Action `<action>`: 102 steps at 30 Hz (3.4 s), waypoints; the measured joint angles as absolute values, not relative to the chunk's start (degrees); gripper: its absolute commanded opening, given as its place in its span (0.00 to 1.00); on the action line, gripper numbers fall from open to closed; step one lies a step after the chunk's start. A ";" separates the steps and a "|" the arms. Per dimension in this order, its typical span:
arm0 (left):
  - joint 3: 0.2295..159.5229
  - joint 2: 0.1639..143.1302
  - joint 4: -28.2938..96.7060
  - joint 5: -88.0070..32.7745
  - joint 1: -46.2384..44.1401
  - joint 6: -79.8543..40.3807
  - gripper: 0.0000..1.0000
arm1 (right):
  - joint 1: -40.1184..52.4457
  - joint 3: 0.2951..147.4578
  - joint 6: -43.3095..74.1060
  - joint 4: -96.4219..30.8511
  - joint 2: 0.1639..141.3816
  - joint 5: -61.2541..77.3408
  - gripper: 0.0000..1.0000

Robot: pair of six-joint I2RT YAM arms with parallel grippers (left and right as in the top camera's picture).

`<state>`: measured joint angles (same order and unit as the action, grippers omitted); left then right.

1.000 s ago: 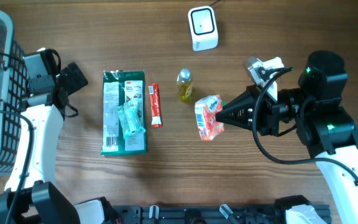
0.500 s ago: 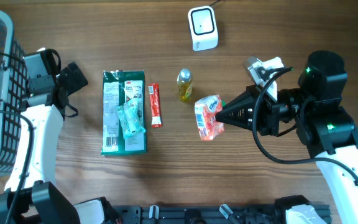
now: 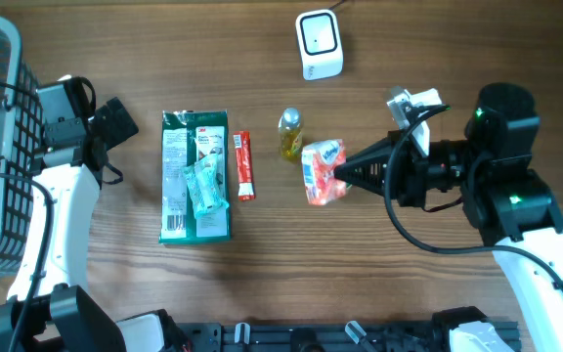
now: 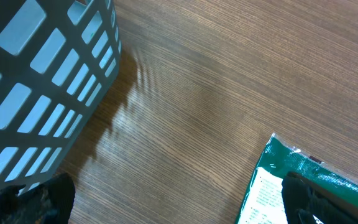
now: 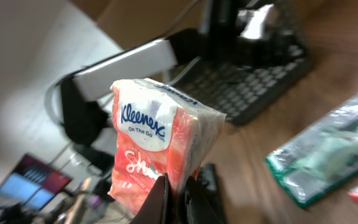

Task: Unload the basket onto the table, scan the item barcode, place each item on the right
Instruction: 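Hold the tissue pack under the white scanner with the right gripper, then carry the tissue pack right and drop it on the table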

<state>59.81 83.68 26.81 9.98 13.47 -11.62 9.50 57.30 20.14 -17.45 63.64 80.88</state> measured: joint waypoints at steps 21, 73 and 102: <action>59.86 83.68 26.96 10.00 13.47 -11.60 1.00 | 10.20 104.84 6.79 -73.76 85.25 17.91 0.04; 59.86 83.66 26.98 9.96 13.47 -11.60 1.00 | 22.74 120.29 -11.09 -68.23 104.88 -32.77 0.11; 59.86 83.66 26.96 9.98 13.47 -11.60 1.00 | -5.02 86.00 4.16 -70.41 103.39 19.09 0.81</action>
<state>59.86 83.66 26.96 9.98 13.47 -11.60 -5.02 86.00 4.16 -70.41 103.39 19.09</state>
